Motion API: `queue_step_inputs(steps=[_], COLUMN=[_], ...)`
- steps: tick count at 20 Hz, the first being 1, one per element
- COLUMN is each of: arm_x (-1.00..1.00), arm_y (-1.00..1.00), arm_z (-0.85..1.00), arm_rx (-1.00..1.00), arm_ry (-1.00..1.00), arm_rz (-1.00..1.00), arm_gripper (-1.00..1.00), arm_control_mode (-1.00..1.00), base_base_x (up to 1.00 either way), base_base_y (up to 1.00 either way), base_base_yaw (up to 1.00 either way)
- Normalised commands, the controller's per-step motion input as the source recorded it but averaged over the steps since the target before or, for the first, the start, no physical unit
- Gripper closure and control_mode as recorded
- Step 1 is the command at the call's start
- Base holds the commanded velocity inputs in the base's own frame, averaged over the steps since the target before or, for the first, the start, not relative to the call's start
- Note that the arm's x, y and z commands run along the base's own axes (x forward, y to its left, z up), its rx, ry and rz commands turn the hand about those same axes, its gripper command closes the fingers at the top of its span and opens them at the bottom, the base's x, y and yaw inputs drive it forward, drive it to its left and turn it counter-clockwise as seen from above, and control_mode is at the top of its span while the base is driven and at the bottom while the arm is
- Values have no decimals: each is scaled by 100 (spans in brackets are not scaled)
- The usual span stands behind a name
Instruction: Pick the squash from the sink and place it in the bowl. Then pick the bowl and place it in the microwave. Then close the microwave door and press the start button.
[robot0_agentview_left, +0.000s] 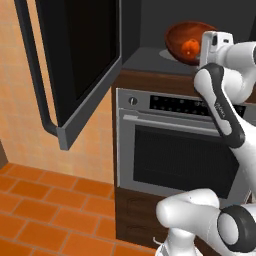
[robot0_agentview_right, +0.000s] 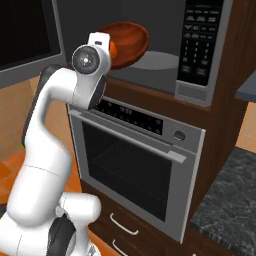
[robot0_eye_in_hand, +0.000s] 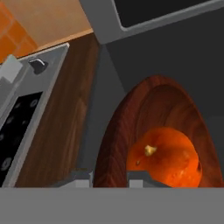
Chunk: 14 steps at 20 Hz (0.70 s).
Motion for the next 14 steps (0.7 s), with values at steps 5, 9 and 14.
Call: queue_step_inputs(steps=[5,9,14], arm_x=[100,99,73], arm_y=[-40,-52,-39], arm_z=[4,0,-12], arm_rx=[0,0,0], arm_ry=[0,0,0], arm_rz=[0,0,0], arm_gripper=[100,100,100], arm_control_mode=[-100,-100,-100], base_base_x=[0,0,0], base_base_y=[0,0,0], base_base_yaw=[0,0,0])
